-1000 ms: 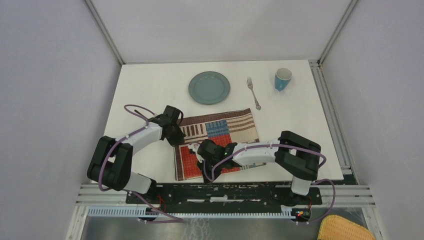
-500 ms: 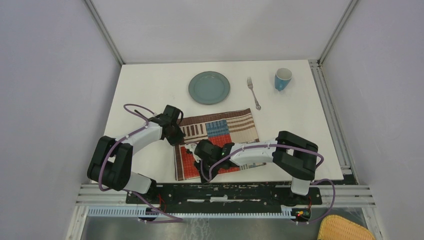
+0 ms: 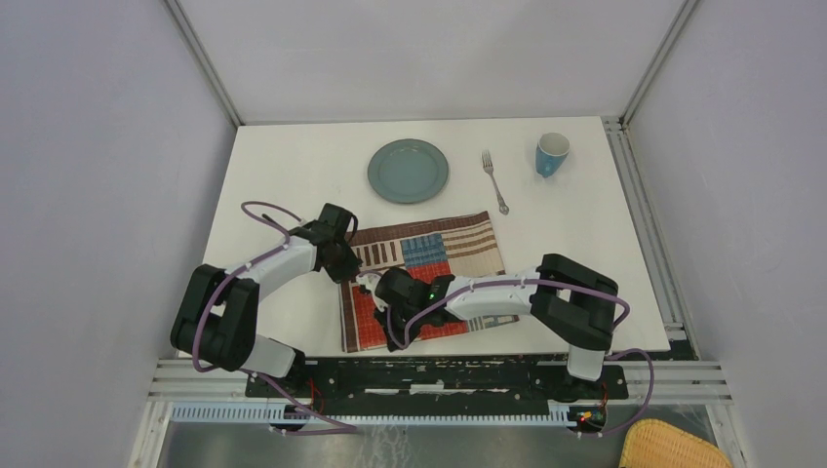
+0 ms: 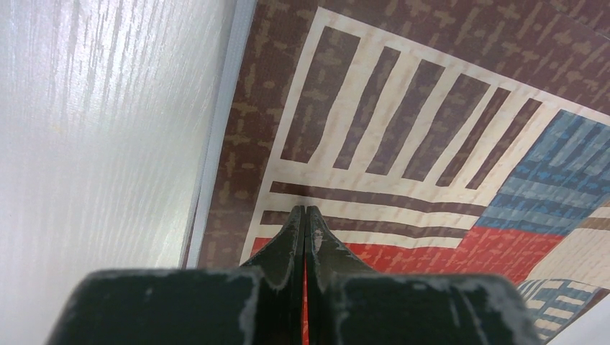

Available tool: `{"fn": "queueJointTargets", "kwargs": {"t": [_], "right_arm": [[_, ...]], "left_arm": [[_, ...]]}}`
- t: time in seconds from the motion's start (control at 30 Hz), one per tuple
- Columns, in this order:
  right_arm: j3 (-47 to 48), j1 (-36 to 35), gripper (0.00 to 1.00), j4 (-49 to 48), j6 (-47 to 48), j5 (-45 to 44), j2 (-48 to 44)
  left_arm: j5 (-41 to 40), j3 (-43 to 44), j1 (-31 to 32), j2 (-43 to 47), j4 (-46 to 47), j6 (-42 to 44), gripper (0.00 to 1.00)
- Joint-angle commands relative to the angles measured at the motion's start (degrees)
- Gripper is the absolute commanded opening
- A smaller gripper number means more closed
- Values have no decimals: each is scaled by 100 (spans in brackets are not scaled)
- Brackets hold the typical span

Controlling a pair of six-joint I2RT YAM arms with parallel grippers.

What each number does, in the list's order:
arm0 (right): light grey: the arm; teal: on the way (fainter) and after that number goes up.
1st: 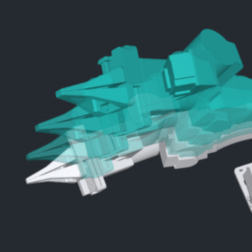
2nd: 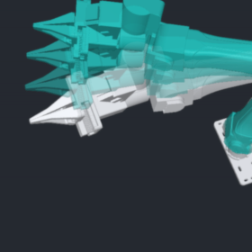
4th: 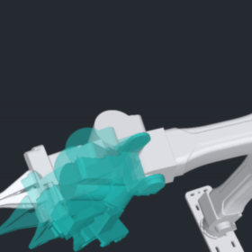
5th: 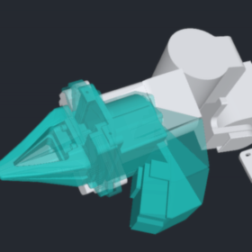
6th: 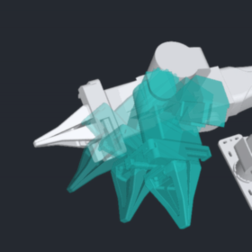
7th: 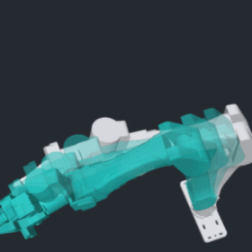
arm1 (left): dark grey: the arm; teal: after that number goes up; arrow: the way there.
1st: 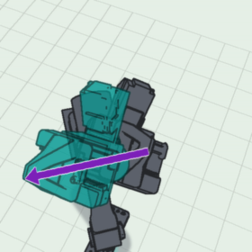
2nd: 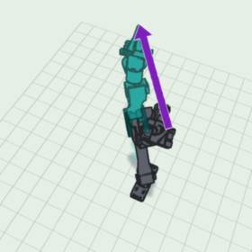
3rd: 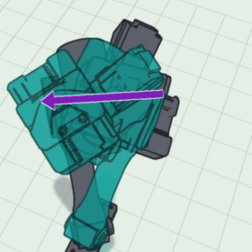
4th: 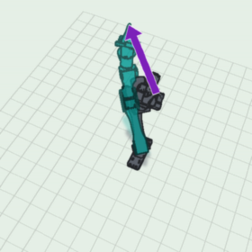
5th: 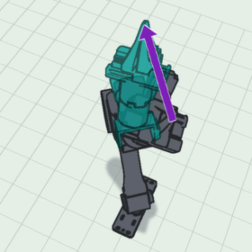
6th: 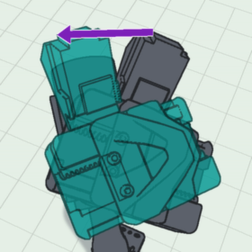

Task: Set the dinner table for one person
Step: Adjust the napkin at the center of the board.

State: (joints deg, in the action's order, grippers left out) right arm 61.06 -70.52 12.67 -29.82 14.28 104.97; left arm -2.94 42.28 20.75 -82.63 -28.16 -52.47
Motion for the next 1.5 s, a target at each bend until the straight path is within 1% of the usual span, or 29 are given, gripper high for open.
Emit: {"fn": "queueJointTargets", "kwargs": {"t": [0.0, 0.17, 0.37, 0.53, 0.8, 1.13, 1.17, 1.2, 1.3, 1.33, 1.47], "right_arm": [[-93, 71, 0, -368, -58, -178, 153], [-2, 160, 0, -437, -63, -154, 407], [154, 266, 0, -500, -89, -123, 678], [208, 391, 0, -541, -64, -152, 834], [294, 743, 0, -599, -56, -105, 1043], [616, 1226, 0, -362, 285, -15, 1284], [619, 1226, 0, -339, 317, -23, 1256], [618, 1233, 2, -300, 337, -29, 1210], [480, 1242, 14, -259, 283, -83, 778], [423, 1241, 16, -182, 231, -165, 562], [12, 1267, 17, 116, -164, -555, -402]], "left_arm": [[-161, 209, 5, -21, 17, -36, 2], [-331, 334, -2, 131, -116, -6, 2], [-987, 807, 7, 676, -527, 236, 2], [-1367, 1267, 5, 994, -812, 448, 2], [-1341, 1423, 3, 1004, -911, 509, 2], [-1341, 1441, -1, 977, -923, 577, 2], [-1334, 1448, 0, 974, -927, 594, 2], [-1332, 1449, 1, 969, -927, 605, 2], [-1267, 1479, 0, 949, -941, 683, 2], [-1229, 1503, 7, 935, -982, 718, 2], [-1018, 1550, 4, 924, -1094, 916, 2]]}}
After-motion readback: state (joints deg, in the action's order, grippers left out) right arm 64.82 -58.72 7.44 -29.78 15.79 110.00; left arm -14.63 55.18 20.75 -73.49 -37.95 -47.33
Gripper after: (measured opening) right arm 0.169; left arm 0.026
